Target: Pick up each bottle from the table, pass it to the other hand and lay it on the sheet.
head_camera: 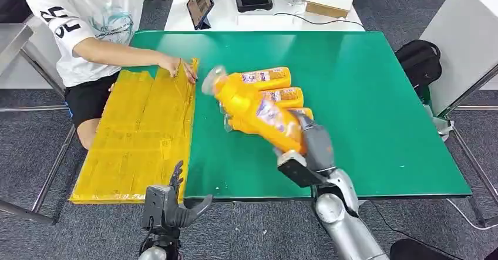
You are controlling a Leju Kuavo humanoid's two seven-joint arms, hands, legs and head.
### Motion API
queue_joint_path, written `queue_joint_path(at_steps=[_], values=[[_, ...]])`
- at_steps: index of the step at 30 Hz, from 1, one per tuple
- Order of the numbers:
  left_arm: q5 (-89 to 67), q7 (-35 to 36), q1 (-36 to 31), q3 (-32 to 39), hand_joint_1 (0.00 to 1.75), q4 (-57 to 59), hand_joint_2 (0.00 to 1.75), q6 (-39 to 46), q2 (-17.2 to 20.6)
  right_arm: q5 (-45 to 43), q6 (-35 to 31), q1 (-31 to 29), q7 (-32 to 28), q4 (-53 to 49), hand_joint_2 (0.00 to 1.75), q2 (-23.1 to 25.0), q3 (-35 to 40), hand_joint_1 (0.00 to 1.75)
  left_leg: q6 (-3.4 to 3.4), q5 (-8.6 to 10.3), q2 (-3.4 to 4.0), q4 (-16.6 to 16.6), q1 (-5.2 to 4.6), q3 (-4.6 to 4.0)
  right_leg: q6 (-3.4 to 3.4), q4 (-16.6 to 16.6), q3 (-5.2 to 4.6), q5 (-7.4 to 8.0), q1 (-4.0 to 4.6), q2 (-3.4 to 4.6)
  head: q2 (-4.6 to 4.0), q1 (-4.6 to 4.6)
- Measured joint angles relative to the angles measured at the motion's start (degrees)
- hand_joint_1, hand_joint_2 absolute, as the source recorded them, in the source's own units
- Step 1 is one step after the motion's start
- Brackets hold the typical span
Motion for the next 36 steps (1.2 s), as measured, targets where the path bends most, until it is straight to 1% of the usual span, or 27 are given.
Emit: queue_joint_path(at_steps=[3,7,11,14,18,21,27,36], values=[[0.9,-0.3,0.0,-0.1,0.0,0.0,1.75,0.2,0.0,-1.5,-3.6,1.8,-2.8,-3.7,1.75,1.8,-3.0,1.75,0.01,0.0,0.01,0.0,-0.03,-0.02,0.0,0.0,0.0,0.01,-0.02,0.0,0.0,0.02],[4.4,-0.3,0.0,-0.3,0.0,-0.2,1.75,-2.0,0.0,-2.7,-4.7,3.2,-5.4,-6.1,1.75,3.2,-4.6,1.75,0.01,0.0,0.01,0.0,-0.04,-0.01,0.01,0.0,-0.01,0.02,-0.04,0.0,0.0,0.02],[10.6,-0.5,0.1,-1.3,0.0,-2.2,1.75,-7.8,0.0,-3.3,-3.4,4.8,-8.9,-7.4,1.75,4.2,-5.1,1.75,0.0,0.0,0.01,0.0,-0.02,-0.01,0.01,0.0,-0.02,0.02,-0.01,0.01,0.0,0.02],[12.2,-0.3,0.1,-1.9,0.0,-3.7,1.75,-9.3,0.0,-3.3,-2.8,5.5,-9.6,-7.6,1.75,4.7,-5.2,1.75,0.0,0.0,0.02,0.0,-0.01,-0.01,0.0,0.0,-0.02,0.02,0.0,0.01,0.0,0.02],[18.0,0.0,0.8,-3.3,0.0,-7.5,1.75,-14.9,0.4,-3.4,-0.2,7.2,-11.6,-7.5,1.75,5.8,-5.2,1.75,0.0,-0.01,0.02,0.0,-0.01,-0.03,0.0,0.0,-0.03,0.01,0.0,0.0,0.0,0.02],[20.4,0.5,1.0,-4.3,0.0,-10.7,1.75,-17.1,0.7,-3.5,1.2,8.5,-13.3,-6.7,1.75,6.9,-5.0,1.75,-0.01,-0.01,0.01,0.0,-0.01,-0.05,0.0,0.0,-0.04,0.0,0.0,0.0,0.0,0.02],[20.9,0.7,1.1,-5.4,0.0,-14.5,1.75,-18.2,1.1,-2.8,2.5,10.0,-14.6,-4.5,1.75,8.6,-3.4,1.75,-0.01,-0.01,0.01,0.0,-0.01,-0.05,0.0,0.0,-0.04,0.0,0.0,0.0,0.0,0.02],[20.3,0.5,1.7,-6.1,0.0,-16.4,1.75,-18.3,1.4,-2.9,3.2,9.8,-13.7,-1.7,1.75,10.8,-1.6,1.75,-0.01,0.0,0.01,0.0,-0.01,-0.05,0.0,0.0,-0.04,0.0,0.0,0.0,0.0,0.04]])
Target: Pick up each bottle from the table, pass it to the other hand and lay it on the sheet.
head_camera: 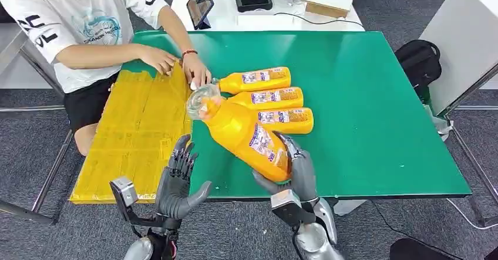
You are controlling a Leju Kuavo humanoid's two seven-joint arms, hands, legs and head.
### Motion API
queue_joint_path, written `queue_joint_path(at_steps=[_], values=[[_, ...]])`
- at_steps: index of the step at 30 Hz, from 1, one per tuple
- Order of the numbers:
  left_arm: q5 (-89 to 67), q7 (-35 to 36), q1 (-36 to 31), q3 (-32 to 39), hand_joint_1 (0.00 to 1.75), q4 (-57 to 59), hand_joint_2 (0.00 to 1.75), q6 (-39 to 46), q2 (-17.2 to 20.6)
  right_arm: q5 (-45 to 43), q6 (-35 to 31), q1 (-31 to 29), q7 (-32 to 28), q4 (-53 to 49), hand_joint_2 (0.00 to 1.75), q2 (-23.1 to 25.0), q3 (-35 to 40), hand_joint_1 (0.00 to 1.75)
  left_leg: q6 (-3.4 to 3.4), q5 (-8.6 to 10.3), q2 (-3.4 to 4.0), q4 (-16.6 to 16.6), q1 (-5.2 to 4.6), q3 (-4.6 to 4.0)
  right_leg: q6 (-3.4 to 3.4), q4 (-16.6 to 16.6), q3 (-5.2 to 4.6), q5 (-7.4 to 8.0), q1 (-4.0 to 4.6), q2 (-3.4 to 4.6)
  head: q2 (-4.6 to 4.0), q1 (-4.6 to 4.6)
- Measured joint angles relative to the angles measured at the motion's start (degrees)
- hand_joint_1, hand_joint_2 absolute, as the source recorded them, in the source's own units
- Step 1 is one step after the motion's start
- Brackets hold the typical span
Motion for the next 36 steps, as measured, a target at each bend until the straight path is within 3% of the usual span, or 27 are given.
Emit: queue_joint_path(at_steps=[18,29,36], values=[[-0.6,0.5,0.6,-1.1,0.0,-0.4,1.75,-0.2,0.0,0.8,2.1,-1.9,3.7,8.3,1.75,2.3,2.5,1.75,0.0,0.0,0.01,0.0,0.0,0.0,0.0,0.0,0.0,0.0,0.0,0.0,0.0,-0.02],[1.2,2.4,0.2,-1.2,0.0,0.9,1.75,-0.7,0.0,4.4,2.4,-4.7,4.0,21.4,1.75,4.8,8.9,1.75,-0.01,0.01,0.01,0.0,0.02,0.01,-0.01,0.0,-0.03,0.0,0.01,0.01,0.0,-0.02],[2.3,2.9,0.2,-0.6,0.0,2.6,1.75,-1.3,0.0,5.6,2.4,-5.4,4.2,24.7,1.75,4.9,10.8,1.75,-0.01,0.0,0.01,0.0,0.02,0.0,-0.01,0.0,-0.04,0.0,0.01,0.01,0.0,-0.02]])
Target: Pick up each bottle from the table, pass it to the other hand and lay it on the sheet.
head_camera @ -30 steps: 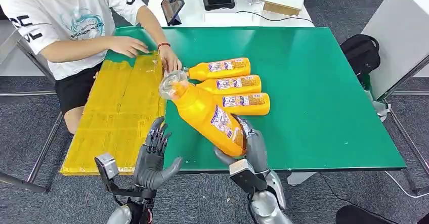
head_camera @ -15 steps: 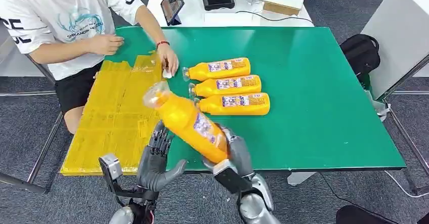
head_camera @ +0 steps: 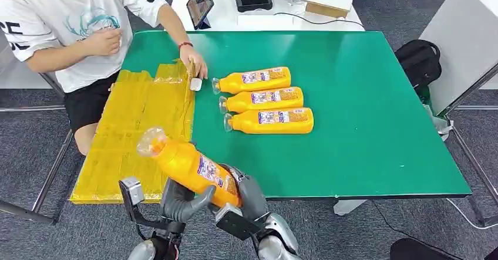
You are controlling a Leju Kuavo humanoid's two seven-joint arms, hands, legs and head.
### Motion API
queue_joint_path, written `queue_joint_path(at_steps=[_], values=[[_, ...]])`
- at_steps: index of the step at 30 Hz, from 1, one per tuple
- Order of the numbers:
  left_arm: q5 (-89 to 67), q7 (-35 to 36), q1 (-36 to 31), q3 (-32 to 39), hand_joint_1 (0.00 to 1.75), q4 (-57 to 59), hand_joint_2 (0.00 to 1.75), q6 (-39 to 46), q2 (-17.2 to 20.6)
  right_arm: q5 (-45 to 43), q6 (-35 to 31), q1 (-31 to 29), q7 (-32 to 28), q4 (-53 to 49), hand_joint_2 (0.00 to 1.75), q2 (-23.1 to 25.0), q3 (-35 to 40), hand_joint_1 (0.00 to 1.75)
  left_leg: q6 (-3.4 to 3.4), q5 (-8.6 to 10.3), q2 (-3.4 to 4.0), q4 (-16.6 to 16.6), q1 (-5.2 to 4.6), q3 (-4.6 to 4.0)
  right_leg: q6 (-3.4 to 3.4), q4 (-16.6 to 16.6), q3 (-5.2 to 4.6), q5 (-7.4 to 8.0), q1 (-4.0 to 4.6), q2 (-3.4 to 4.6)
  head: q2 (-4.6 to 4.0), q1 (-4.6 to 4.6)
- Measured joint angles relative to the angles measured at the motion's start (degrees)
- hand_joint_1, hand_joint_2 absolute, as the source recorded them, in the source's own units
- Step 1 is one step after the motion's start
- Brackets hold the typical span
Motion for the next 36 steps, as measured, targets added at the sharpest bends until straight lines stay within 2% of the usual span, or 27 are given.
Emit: queue_joint_path(at_steps=[20,21,22,23,36], values=[[2.0,0.8,-0.2,0.9,0.0,1.7,1.75,-0.8,0.0,2.0,-0.4,-1.1,0.3,4.1,1.75,0.5,2.0,1.75,0.0,0.0,0.01,0.0,0.0,0.0,0.0,0.0,-0.02,0.0,0.0,0.01,0.0,-0.02],[2.0,0.8,-0.2,1.0,0.37,1.7,1.75,-0.7,0.0,2.0,-0.4,-1.2,0.3,4.2,1.75,0.5,2.2,1.75,0.0,0.0,0.02,0.0,0.0,0.0,0.0,0.0,-0.03,0.0,0.0,0.01,0.0,0.0],[2.0,0.8,-0.2,1.1,1.48,1.8,1.75,-0.7,0.0,2.0,-0.3,-1.2,0.3,4.2,1.75,0.5,2.3,1.75,0.0,0.0,0.02,0.0,0.0,0.0,0.0,0.0,-0.03,0.0,0.0,0.01,0.0,-0.02],[2.0,0.8,-0.2,1.2,1.75,1.8,1.75,-0.8,0.0,2.1,-0.3,-1.2,0.3,4.3,1.75,0.5,2.4,1.75,0.0,0.0,0.02,0.0,0.0,0.0,0.0,0.0,-0.03,0.0,0.0,0.01,0.0,-0.02],[2.1,0.7,-0.1,1.3,1.75,2.0,1.75,-0.9,0.0,1.7,-0.2,-1.2,0.7,4.6,1.75,0.4,2.6,1.75,0.0,0.0,0.02,0.0,0.0,0.0,0.0,0.0,-0.04,0.0,0.0,0.01,0.0,0.0]])
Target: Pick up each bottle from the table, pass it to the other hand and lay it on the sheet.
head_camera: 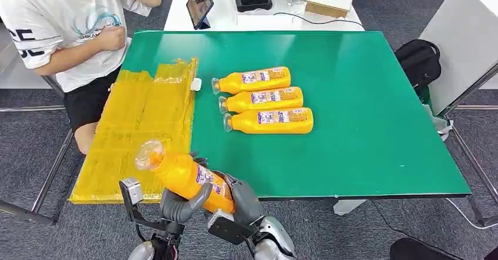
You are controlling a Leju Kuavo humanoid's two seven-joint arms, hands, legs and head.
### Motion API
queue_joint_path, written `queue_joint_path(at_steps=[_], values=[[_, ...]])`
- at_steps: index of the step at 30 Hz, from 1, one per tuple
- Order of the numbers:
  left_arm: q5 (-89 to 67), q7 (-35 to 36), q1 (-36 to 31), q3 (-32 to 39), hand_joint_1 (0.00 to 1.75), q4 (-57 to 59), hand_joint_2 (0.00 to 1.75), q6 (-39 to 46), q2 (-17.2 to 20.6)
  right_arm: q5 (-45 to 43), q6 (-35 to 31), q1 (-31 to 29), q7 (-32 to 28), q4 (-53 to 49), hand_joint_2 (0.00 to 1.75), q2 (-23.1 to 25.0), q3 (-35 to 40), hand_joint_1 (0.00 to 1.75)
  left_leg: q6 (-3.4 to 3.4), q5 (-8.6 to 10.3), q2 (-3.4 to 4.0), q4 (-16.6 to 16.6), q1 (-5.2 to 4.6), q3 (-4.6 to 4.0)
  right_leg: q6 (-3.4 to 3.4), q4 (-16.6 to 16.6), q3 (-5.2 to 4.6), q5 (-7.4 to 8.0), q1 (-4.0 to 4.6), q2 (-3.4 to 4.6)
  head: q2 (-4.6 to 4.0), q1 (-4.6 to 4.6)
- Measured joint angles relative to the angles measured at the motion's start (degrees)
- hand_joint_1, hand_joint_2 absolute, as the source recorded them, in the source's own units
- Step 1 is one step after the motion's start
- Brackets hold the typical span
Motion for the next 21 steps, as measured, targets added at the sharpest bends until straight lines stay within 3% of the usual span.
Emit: queue_joint_path(at_steps=[9,11,12,13,14,15,21], values=[[0.0,-0.1,0.0,0.2,1.75,0.0,1.75,0.0,0.0,-0.2,0.0,0.0,0.0,0.0,1.75,0.0,0.0,1.75,0.0,0.0,0.0,0.0,0.0,0.0,0.0,0.0,0.0,0.0,0.0,0.0,0.0,-0.02],[0.0,-0.1,0.0,0.2,1.75,0.0,1.75,0.0,0.0,-0.3,0.0,0.0,0.0,0.0,1.75,0.0,0.0,1.64,0.0,0.0,0.0,0.0,0.0,0.0,0.0,0.0,0.0,0.0,0.0,0.0,0.0,-0.02],[0.0,-0.1,0.0,0.2,1.75,0.0,1.75,-0.1,0.0,-0.4,0.0,0.0,-0.1,0.0,1.75,0.0,0.0,0.14,0.0,0.0,0.0,0.0,0.0,0.0,0.0,0.0,0.0,0.0,0.0,0.0,0.0,-0.02],[0.1,-0.2,0.0,0.2,1.75,0.0,1.75,-0.1,0.0,-0.6,0.0,0.0,-0.2,0.0,1.75,0.0,0.0,0.0,0.0,0.0,0.0,0.0,0.0,0.0,0.0,0.0,0.0,0.0,0.0,0.0,0.0,-0.02],[0.1,-0.2,0.0,0.2,1.75,0.0,1.75,-0.2,0.0,-0.7,0.0,0.0,-0.2,0.0,1.75,0.0,0.0,0.0,0.0,0.0,0.0,0.0,0.0,0.0,0.0,0.0,0.0,0.0,0.0,0.0,0.0,-0.02],[0.1,-0.2,-0.1,0.2,1.75,0.0,1.75,-0.2,0.0,-0.8,0.2,0.1,-0.2,0.0,0.0,0.0,0.0,0.0,0.0,0.0,0.0,0.0,0.0,0.0,0.0,0.0,0.0,0.0,0.0,0.0,0.0,0.0],[-0.3,-0.7,-0.4,0.2,1.75,0.0,1.75,-0.4,-0.1,-5.3,3.3,1.6,-1.3,-3.7,0.0,0.0,-0.1,0.0,0.0,0.0,0.0,0.0,0.0,0.0,0.0,0.0,0.0,0.0,0.0,0.0,0.0,-0.02]])
